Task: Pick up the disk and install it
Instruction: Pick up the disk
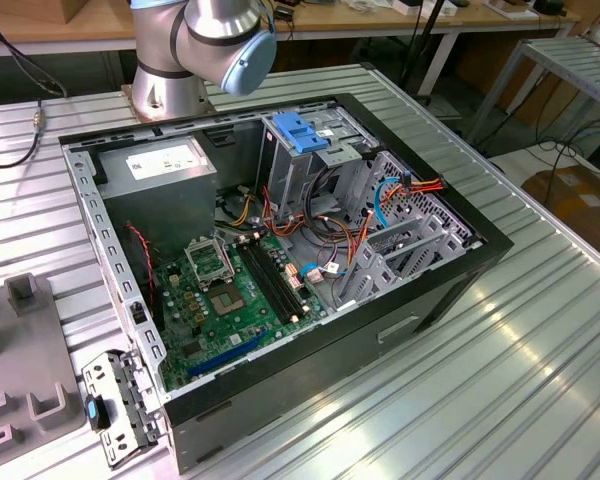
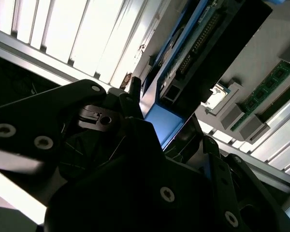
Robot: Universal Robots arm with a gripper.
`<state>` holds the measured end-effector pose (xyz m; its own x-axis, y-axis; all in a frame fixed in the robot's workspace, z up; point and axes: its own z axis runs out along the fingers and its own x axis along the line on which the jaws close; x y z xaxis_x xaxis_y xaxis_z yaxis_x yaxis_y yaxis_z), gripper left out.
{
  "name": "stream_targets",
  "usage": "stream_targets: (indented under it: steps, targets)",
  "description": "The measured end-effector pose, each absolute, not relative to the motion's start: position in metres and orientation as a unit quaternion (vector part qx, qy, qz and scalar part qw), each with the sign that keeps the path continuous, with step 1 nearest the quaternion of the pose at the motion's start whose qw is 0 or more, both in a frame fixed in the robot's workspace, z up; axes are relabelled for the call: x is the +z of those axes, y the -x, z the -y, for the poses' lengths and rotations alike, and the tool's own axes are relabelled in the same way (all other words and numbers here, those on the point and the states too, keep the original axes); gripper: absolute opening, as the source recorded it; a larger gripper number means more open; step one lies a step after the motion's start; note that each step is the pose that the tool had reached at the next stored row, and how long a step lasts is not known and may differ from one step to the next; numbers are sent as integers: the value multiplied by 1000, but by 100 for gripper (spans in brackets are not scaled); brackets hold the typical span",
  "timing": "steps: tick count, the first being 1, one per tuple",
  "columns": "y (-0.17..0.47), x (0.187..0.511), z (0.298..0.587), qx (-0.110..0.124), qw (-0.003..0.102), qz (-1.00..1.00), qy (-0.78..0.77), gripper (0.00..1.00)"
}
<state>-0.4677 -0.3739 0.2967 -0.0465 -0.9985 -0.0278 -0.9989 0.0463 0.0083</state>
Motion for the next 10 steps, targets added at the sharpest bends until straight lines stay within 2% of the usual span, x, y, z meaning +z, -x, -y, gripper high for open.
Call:
stream_targets:
  steps: [8, 9, 10]
  targets:
    - [468, 297, 374, 13, 7, -723, 690, 53]
    - [468, 297, 374, 13, 7, -723, 690, 45]
    - [468, 297, 374, 13, 7, -723, 690, 45]
